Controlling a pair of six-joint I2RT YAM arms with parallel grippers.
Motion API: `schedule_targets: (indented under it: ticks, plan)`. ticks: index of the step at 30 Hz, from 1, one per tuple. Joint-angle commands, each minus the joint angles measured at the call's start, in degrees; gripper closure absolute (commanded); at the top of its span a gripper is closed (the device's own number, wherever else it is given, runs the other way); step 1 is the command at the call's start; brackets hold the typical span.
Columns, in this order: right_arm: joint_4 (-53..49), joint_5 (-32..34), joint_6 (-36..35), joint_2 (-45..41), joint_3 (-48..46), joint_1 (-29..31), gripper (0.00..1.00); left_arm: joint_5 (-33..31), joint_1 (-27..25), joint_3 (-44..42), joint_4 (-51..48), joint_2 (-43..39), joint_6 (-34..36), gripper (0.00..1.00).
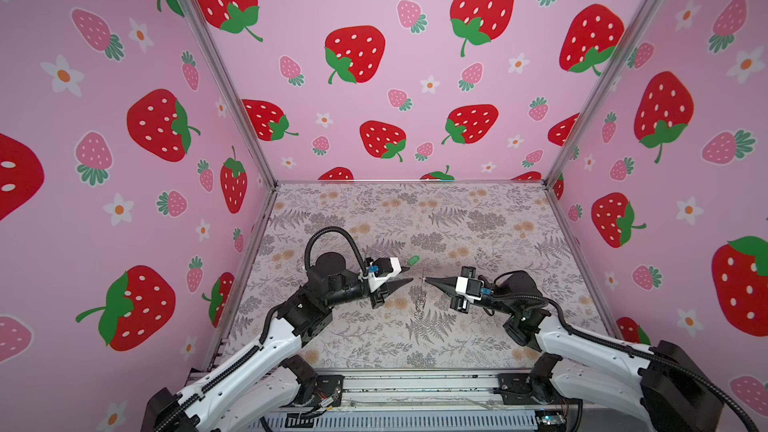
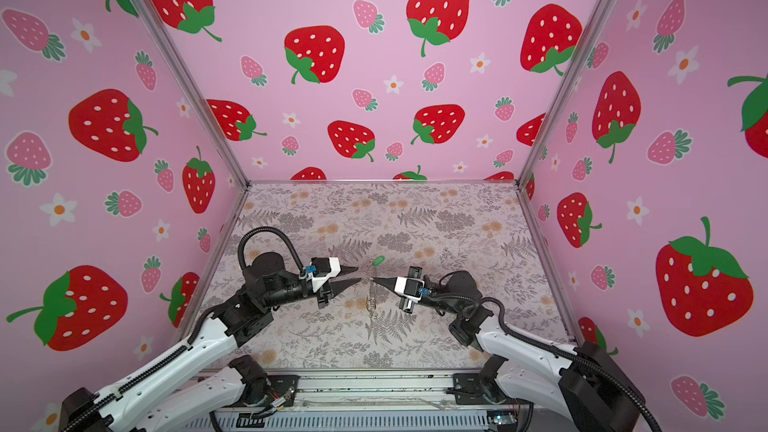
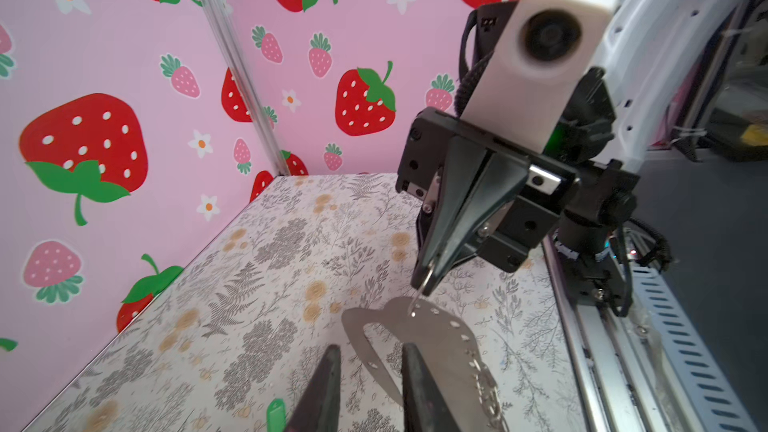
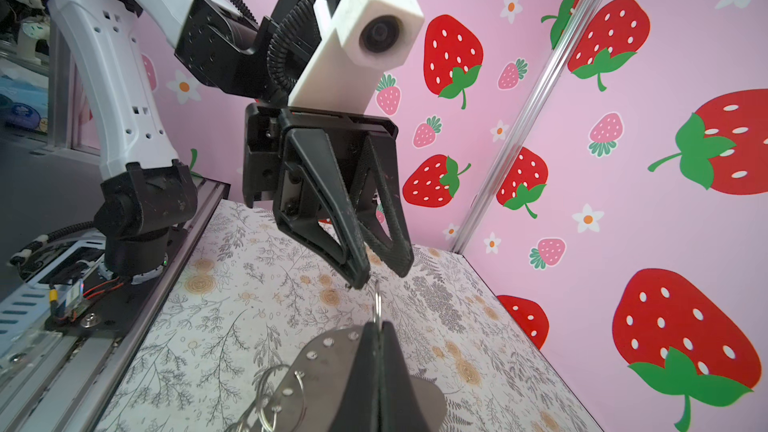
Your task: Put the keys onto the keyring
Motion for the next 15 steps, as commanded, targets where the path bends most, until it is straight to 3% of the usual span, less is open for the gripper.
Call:
schedule_targets:
  ticks: [1, 10, 15]
  plan:
    - [6.16, -2.69, 2.74, 0.47, 0.92, 0.18, 1.0, 8.63, 0.32, 0.04, 5.95, 1.23, -2.67, 0.75]
    - [7.54, -3.99, 4.39, 1.78, 1.5, 0.15, 1.0, 9.9, 0.27, -0.75, 8.56, 3.57, -3.29, 0.78]
    - [8.28, -4.14, 4.8, 1.91, 1.39, 0.23, 1.0, 10.33, 0.3, -0.35, 9.7, 4.45, -3.59, 0.85]
